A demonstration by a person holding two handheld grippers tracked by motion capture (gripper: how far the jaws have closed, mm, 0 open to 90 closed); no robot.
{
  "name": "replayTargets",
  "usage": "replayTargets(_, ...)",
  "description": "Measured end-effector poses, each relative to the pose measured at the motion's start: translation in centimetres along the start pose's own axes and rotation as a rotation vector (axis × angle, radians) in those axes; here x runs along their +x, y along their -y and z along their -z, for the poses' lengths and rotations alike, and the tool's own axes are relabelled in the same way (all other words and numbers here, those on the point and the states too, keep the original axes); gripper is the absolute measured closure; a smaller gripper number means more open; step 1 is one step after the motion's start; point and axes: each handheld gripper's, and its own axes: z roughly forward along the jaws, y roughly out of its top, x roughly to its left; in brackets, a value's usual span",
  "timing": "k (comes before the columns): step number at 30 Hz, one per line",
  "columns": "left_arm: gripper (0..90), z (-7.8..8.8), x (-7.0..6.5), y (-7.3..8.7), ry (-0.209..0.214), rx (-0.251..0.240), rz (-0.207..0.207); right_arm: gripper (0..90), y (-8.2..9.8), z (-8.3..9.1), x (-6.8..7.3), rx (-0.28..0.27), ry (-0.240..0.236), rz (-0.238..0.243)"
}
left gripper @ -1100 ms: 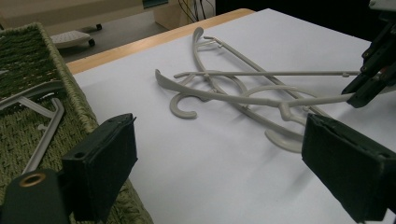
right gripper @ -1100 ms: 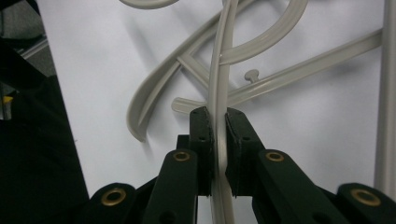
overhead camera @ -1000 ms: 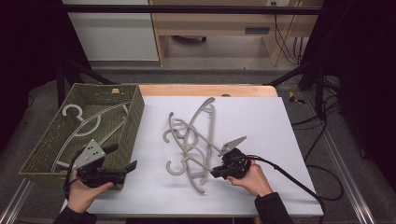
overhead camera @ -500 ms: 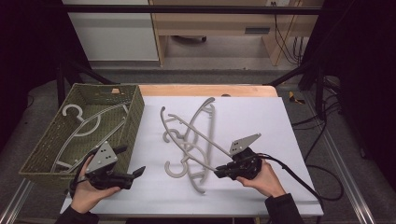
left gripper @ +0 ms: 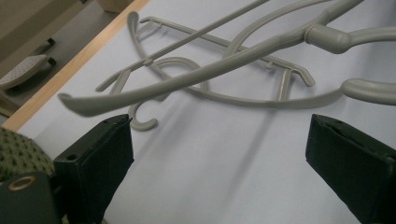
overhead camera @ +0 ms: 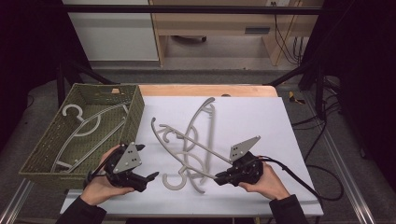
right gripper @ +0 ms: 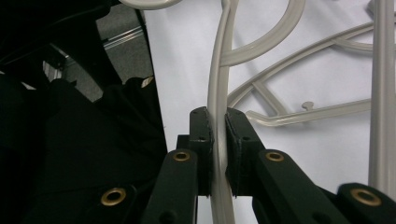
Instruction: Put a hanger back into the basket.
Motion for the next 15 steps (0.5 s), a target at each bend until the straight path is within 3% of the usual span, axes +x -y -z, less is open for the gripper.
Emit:
replayTargets(8,9.9,-2.1,-0.8,-0.7,0.01,0.087,-0.154,82.3,0.1,-0.4,0.3,0.014,-0.052,0.022)
replayTargets(10,12.1,-2.6,-1.2,-0.7,0.018,0.097,-0.193,82.3,0.2,-0.6,0.4,0.017,-0.065,0.023)
replayTargets(11,13.2,-2.8,-1.4,-0.7,0.021,0.09,-0.193,82.3,0.2,-0.6,0.4,0.02,-0.07,0.028)
replayTargets(12,14.3,-2.8,-1.4,-0.8,0.022,0.113,-0.228,82.3,0.1,-0.6,0.4,0.029,-0.073,0.026)
replayTargets(13,15.6,-3.1,-1.6,-0.7,0.027,0.102,-0.22,82.3,0.1,-0.6,0.4,0.033,-0.076,0.025)
replayTargets(14,16.7,-3.2,-1.6,-0.8,0.029,0.12,-0.254,82.3,0.2,-0.7,0.4,0.029,-0.087,0.027)
replayTargets(15,18.8,-3.5,-1.7,-0.7,0.03,0.108,-0.246,82.3,0.2,-0.7,0.5,0.034,-0.084,0.022)
